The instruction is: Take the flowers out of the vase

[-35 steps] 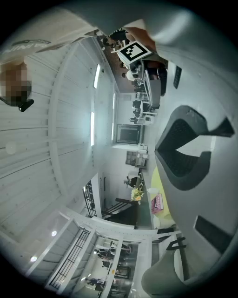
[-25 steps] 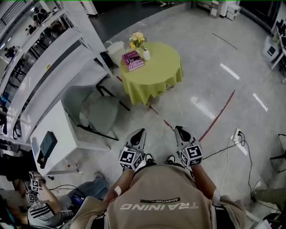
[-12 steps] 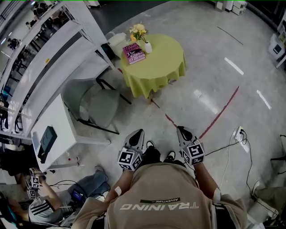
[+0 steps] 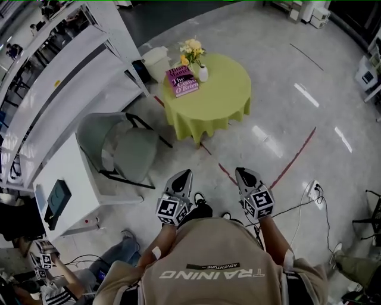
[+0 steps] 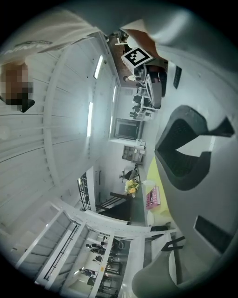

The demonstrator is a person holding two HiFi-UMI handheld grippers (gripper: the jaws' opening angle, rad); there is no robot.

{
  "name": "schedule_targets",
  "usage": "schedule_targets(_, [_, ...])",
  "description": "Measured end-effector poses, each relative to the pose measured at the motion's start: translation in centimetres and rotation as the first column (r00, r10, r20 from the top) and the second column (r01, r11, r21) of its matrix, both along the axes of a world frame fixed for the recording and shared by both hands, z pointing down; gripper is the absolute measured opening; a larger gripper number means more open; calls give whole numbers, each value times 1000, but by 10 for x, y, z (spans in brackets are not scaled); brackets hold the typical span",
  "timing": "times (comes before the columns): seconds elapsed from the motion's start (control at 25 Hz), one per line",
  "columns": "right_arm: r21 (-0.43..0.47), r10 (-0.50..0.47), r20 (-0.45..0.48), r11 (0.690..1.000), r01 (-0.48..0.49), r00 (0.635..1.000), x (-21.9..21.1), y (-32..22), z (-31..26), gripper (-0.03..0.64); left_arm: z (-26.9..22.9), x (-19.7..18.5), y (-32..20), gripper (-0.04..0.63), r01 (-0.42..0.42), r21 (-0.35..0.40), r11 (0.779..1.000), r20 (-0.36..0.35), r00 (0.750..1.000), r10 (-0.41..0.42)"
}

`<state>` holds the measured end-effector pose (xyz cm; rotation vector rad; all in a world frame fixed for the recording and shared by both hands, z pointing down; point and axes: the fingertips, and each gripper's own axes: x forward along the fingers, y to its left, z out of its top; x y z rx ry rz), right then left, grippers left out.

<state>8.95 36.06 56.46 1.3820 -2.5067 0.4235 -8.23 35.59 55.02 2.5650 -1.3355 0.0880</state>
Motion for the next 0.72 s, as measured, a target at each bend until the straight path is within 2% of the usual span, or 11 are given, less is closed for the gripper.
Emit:
schedule_targets(0.32, [61, 47, 2, 997, -47, 999, -52, -82, -16, 0, -10, -33, -88, 2, -83, 51, 995, 5, 997, 83])
schedule_targets(0.52, [21, 47, -7, 999, -47, 999, -58, -109, -8, 0, -3, -40, -120, 2, -84, 21, 996, -7, 996, 85])
schedule_targets(0.72, [-25, 57, 30, 998, -56, 998, -51, -144, 10, 0, 5, -41, -156, 2, -75, 8, 997, 1, 997, 75])
